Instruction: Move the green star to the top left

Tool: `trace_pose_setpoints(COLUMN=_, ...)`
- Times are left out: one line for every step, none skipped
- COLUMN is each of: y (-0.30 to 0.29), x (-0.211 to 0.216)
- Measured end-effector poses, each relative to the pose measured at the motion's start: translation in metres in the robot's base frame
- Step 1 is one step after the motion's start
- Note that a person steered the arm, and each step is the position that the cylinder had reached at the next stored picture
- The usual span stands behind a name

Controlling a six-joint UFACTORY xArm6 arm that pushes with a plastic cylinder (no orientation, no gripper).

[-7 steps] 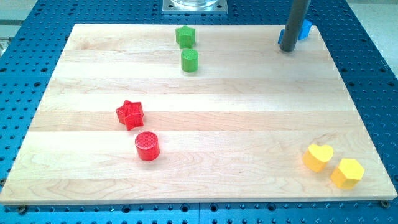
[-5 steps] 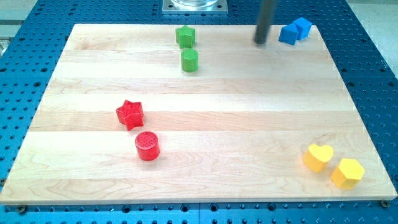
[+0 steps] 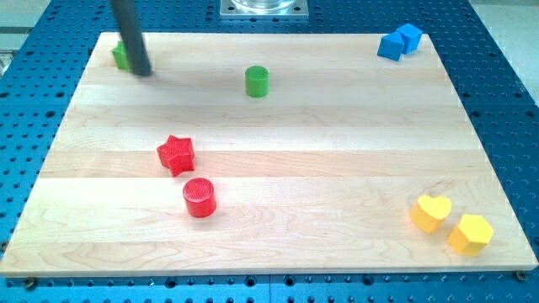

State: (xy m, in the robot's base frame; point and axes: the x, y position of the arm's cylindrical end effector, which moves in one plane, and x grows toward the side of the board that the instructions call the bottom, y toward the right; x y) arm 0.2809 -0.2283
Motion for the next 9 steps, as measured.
trace_pose_setpoints(y=-0.006, x=0.004)
trace_pose_setpoints(y=0.053, x=0.029)
trace_pose_setpoints(y=0.157, x=0.001)
trace_pose_setpoints(y=0.236, x=0.015)
trace_pose_setpoints(y=0.267, x=0.024)
trace_pose_setpoints(y=0.265, x=0.029)
trace_pose_setpoints(y=0.258, x=0.033)
trace_pose_setpoints(y=0.244, x=0.038)
trace_pose_setpoints(y=0.229, x=0.049)
